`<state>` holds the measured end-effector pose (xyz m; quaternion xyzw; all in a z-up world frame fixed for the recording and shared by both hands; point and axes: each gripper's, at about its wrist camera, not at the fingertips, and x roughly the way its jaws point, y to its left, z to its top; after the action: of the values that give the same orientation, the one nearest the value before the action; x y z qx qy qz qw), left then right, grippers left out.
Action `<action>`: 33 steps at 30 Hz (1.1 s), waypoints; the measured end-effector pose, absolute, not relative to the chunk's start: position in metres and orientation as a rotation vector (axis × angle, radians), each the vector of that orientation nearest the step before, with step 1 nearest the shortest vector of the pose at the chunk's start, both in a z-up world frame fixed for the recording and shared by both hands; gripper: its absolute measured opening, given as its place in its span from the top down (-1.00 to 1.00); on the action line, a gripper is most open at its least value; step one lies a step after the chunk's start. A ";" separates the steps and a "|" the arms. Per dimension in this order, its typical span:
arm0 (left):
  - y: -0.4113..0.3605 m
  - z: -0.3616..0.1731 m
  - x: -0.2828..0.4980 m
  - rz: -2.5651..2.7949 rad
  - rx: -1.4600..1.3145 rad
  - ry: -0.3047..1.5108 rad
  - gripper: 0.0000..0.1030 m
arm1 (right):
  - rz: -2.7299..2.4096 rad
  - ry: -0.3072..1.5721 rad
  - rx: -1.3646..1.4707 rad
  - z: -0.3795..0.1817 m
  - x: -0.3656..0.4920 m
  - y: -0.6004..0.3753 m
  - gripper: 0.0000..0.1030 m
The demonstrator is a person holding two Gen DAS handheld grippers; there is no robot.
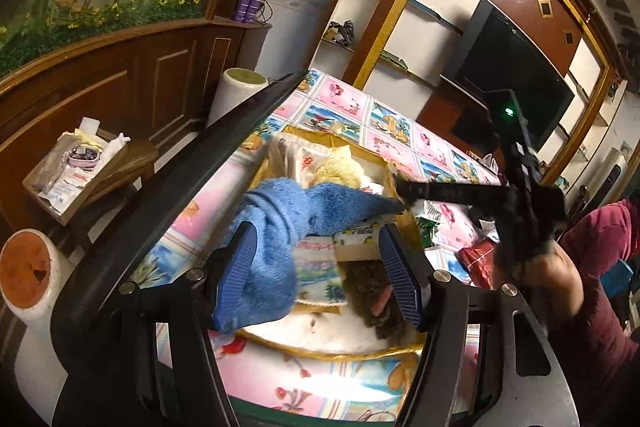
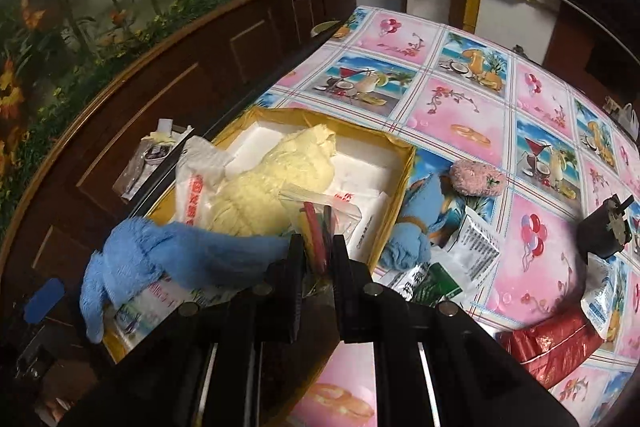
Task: Organize soft objects
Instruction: 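Carry the blue towel into the tray while the right tool grasps and drops the clear stick bag in, then grasp the white printed paper packet with the left tool while the right tool grasps the desiccant packet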
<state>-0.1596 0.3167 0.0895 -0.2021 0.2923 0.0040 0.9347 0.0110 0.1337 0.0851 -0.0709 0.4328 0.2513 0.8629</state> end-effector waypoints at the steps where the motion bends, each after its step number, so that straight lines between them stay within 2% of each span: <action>1: 0.318 0.088 -0.161 0.011 -0.414 0.600 -0.24 | 0.517 0.912 -0.148 0.083 0.017 0.136 0.78; 6: 0.325 0.083 -0.165 0.022 -0.426 0.610 -0.24 | 0.486 0.927 -0.134 0.079 0.030 0.140 0.75; 9: 0.329 0.080 -0.167 0.025 -0.434 0.615 -0.24 | 0.492 0.912 -0.138 0.081 0.025 0.140 0.50; 11: 0.328 0.079 -0.167 0.024 -0.439 0.621 -0.24 | 0.493 0.889 -0.142 0.084 0.019 0.139 0.24; 13: 0.326 0.079 -0.168 0.023 -0.435 0.626 -0.24 | 0.493 0.872 -0.139 0.087 0.014 0.136 0.18; 33: 0.252 0.081 -0.153 0.111 -0.188 0.749 -0.24 | 0.459 0.895 -0.016 0.068 -0.027 0.030 0.16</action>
<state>-0.1527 0.2524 0.0813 -0.0916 0.3650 0.0542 0.9249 -0.0266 0.0304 0.0684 -0.0077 0.4289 0.2199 0.8762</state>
